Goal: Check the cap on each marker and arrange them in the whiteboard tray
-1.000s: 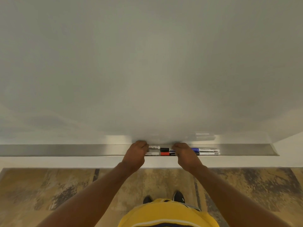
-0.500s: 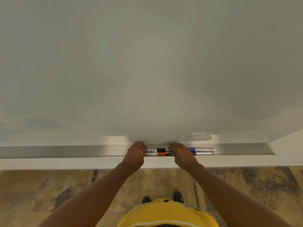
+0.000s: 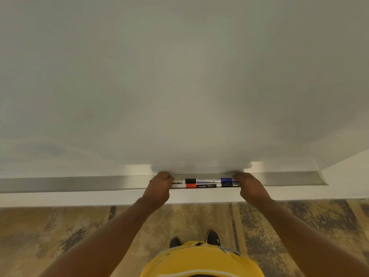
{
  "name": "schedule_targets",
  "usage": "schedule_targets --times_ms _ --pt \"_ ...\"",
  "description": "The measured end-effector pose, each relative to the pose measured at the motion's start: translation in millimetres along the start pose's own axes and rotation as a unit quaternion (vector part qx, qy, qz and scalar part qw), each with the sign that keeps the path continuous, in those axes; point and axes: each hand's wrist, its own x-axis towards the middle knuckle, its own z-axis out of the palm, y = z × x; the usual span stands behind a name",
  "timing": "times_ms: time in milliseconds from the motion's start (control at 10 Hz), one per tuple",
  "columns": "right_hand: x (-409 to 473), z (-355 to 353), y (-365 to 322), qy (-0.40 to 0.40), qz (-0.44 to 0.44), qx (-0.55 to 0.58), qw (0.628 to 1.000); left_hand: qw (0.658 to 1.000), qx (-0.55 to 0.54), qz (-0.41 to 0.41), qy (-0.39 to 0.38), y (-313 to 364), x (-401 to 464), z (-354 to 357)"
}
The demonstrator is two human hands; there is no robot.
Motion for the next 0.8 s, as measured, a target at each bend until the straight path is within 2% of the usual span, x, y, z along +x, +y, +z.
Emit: schedule_targets --times_ms 400,600,800 --pt "-2.2 -2.9 -13.9 0.016 -0.006 0.018 1.000 1.000 0.005 -0.004 0.017 8.9 -3.3 -8.0" --pt "-37.5 11.4 -48.5 0.062 0.019 0.100 0.993 0.998 0.005 0.019 0.055 16.6 -14.3 -15.2" --pt "-75.5 36.5 -71.5 0.058 0.035 0.153 0.986 0.996 0.021 0.029 0.084 34.1 -20.5 -15.3"
